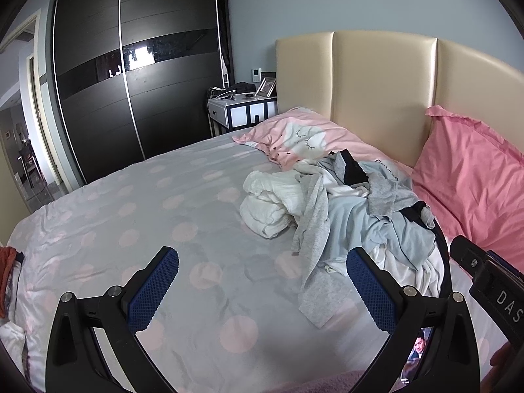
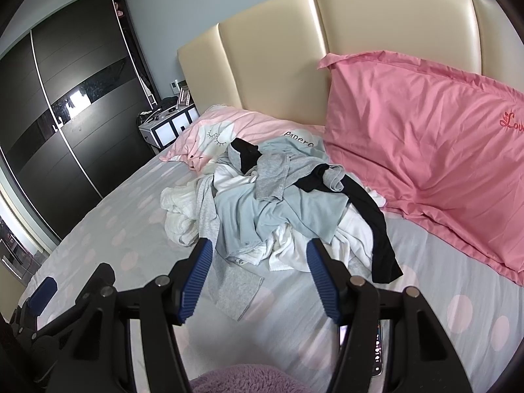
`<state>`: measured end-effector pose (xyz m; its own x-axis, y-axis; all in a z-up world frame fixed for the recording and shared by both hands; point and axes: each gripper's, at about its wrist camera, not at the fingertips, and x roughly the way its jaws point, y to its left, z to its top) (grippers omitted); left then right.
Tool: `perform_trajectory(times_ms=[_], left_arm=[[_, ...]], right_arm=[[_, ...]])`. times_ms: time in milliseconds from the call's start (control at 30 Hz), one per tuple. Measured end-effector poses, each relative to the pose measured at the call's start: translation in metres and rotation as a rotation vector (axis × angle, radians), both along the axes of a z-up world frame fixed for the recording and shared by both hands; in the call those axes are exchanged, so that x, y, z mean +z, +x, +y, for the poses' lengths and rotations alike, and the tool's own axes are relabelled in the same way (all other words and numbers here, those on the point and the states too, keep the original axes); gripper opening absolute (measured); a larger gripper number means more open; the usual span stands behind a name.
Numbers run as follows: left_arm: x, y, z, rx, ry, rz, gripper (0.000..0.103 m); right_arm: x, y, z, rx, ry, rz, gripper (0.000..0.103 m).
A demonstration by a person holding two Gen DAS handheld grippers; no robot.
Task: Fold clothes
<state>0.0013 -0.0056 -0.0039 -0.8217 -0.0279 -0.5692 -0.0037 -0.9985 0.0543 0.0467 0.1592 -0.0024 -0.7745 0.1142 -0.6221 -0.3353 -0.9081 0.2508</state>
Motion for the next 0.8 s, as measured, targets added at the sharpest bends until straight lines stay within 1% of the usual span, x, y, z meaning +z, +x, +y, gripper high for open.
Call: perform_trajectory(times_ms=[800], left_arm=[[-0.0046, -0.002, 0.0019, -0.011, -0.006, -0.022, 0.103]], right_arm=[[-0.009, -0.0022, 0.0044, 0.008, -0.016, -0.038, 0.059]])
